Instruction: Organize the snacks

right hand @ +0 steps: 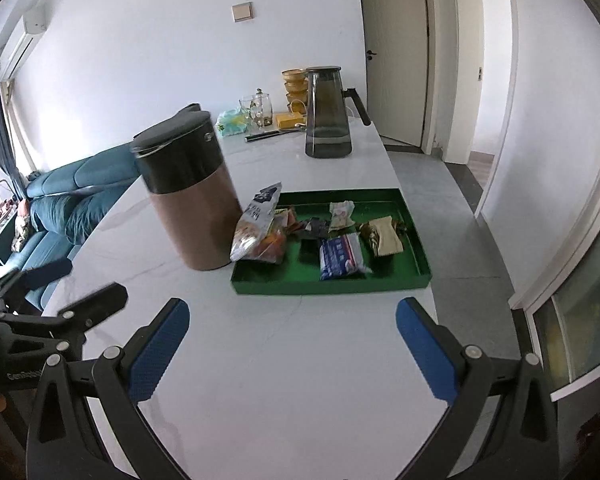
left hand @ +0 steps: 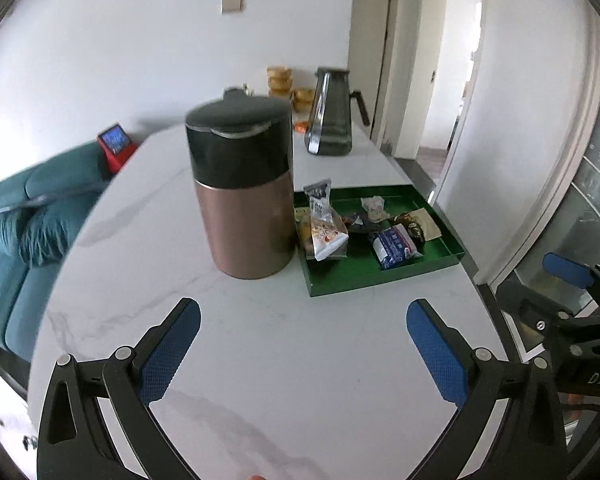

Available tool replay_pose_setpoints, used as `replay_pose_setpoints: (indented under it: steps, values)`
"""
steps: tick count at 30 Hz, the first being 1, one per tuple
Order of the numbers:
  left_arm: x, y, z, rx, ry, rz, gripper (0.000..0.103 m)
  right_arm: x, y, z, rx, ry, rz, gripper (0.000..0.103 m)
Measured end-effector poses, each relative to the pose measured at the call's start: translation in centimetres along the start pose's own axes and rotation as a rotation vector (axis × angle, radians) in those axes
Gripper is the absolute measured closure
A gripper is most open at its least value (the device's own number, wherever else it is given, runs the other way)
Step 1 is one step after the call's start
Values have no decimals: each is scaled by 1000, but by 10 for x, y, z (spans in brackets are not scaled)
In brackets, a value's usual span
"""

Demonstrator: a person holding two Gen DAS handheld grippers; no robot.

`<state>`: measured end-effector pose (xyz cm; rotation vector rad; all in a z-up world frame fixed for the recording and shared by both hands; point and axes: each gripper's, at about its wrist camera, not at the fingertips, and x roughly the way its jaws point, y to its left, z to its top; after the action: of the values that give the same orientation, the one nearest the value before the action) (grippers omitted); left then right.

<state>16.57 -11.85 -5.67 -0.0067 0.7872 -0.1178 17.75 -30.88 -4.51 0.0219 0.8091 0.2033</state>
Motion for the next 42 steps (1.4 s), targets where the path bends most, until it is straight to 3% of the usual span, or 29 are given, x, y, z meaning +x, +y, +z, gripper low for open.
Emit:
replay_pose_setpoints:
  steps: [4,16,24,42]
  values:
    - [-29,11,-12,-14,-30,-57,2,-23,19,-15,16,-27,-3,0]
    - [-83,40,-49,19,-121,-40,2,-76,73,-50,16,-95,-40,0]
    - [-99,54,-56,-1,-149,-69,2,-95,96,-60,-10,-128,-59,0]
    - [-114,58,-64,-21,-177,-91,2,-110,102,-63,-25,-136,-86,0]
